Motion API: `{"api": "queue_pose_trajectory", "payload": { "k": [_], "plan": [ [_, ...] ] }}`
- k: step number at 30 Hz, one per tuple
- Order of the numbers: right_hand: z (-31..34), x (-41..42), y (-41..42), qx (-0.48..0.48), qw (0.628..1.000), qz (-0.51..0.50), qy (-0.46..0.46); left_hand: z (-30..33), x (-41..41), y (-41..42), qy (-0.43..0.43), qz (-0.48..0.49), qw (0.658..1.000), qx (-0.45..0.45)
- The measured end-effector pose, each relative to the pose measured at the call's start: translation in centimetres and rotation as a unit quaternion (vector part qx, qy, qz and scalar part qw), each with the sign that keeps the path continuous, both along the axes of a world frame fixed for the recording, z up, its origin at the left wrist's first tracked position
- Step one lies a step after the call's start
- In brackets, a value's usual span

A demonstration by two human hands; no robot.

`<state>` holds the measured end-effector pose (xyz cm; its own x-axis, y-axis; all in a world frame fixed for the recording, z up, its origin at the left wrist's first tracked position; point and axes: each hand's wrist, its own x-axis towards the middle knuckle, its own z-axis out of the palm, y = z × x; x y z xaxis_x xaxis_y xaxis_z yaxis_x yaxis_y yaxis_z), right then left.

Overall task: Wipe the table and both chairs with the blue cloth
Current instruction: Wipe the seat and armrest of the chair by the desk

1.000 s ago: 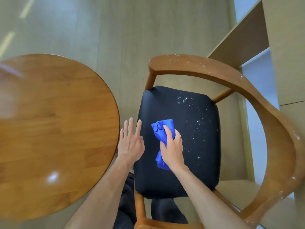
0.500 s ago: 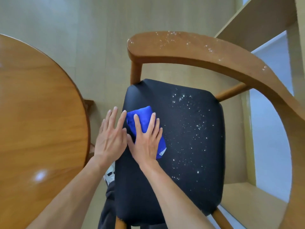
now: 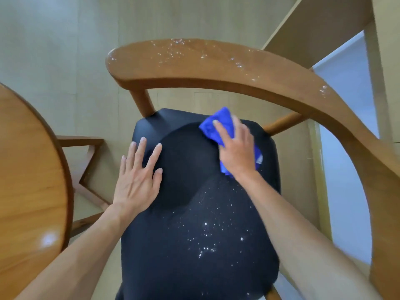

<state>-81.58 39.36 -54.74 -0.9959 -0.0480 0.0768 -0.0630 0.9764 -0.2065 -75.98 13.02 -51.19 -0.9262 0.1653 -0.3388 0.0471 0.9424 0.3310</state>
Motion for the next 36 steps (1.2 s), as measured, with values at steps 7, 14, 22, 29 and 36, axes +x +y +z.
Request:
{"api": "queue_pose_trajectory", "payload": {
  "k": [7,14,22,29,36],
  "plan": [
    [-0.2,10.6,7.5,-0.055,0.931,-0.359,-0.044,-1.6,-1.1,0.8,-0.058,-0.016,0.998,-0.032],
    [-0.4,5.6,0.3,-0.035,0.897,-0.441,0.006,-1.8,-1.1,1.2,-0.054,-0.011,0.998,-0.035],
    [1.1,-2.6,-11.7,-0.039,0.998,-0.029,-0.048,-1.5,-1.5,1.0,-0.05,0.023,0.998,0.024],
    [0.3,3.5,2.0,-0.008,0.997,0.083,-0.003,-1.1,-1.6,0.9,-0.065,0.03,0.997,0.029],
    [1.0,12.7,-1.5,-0.026,0.973,-0.229,-0.016,-0.5,-1.7,0.5,-0.092,0.009,0.995,0.037]
  ]
}}
